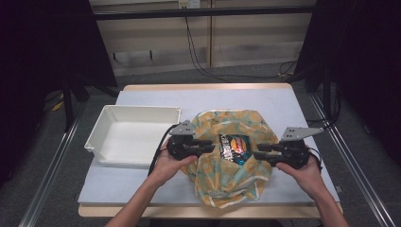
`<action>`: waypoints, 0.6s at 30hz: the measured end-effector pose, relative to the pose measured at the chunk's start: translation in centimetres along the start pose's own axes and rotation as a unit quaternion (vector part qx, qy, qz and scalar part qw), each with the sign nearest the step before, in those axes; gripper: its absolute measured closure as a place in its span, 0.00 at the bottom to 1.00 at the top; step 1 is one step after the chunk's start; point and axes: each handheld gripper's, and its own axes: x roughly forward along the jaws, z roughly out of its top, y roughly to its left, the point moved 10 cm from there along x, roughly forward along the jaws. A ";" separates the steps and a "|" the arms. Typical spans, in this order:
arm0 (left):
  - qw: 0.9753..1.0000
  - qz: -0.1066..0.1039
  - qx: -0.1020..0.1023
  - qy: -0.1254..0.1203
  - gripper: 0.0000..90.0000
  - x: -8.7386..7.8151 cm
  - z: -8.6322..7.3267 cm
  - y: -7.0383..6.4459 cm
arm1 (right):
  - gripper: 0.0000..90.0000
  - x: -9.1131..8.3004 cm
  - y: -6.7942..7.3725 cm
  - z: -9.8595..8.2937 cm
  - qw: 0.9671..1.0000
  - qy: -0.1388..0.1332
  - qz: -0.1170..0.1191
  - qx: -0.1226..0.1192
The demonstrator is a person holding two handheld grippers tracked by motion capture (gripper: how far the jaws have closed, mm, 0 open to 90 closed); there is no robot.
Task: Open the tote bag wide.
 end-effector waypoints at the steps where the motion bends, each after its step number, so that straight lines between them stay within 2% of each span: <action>1: 1.000 0.002 0.003 -0.002 0.79 0.3 0.5 0.0 | 0.63 0.4 0.1 -0.2 1.000 0.002 0.001 -0.001; 5: 1.000 0.001 -0.002 -0.010 0.76 1.5 2.2 0.4 | 0.53 1.8 0.6 -1.0 1.000 0.011 0.007 -0.004; 7: 1.000 -0.016 -0.005 0.002 0.76 2.6 2.5 0.1 | 0.46 2.4 0.9 -1.4 1.000 0.019 0.014 -0.006; 9: 0.999 -0.022 0.009 0.023 0.76 3.9 2.3 -0.5 | 0.44 3.0 1.0 -1.7 0.999 0.028 0.013 -0.013; 11: 0.999 -0.033 0.013 0.040 0.76 5.2 1.9 -1.2 | 0.42 3.5 1.1 -2.2 0.999 0.038 0.011 -0.016; 14: 0.997 -0.023 0.023 0.076 0.72 6.6 0.5 -1.2 | 0.38 3.7 0.9 -3.0 0.998 0.054 0.009 -0.014; 16: 0.996 -0.014 0.014 0.084 0.71 6.9 -0.2 -0.8 | 0.36 3.7 0.4 -3.8 0.998 0.063 0.000 -0.007; 18: 0.997 -0.013 0.003 0.071 0.70 6.9 -0.5 -0.4 | 0.35 3.6 0.2 -4.6 0.997 0.072 -0.007 -0.002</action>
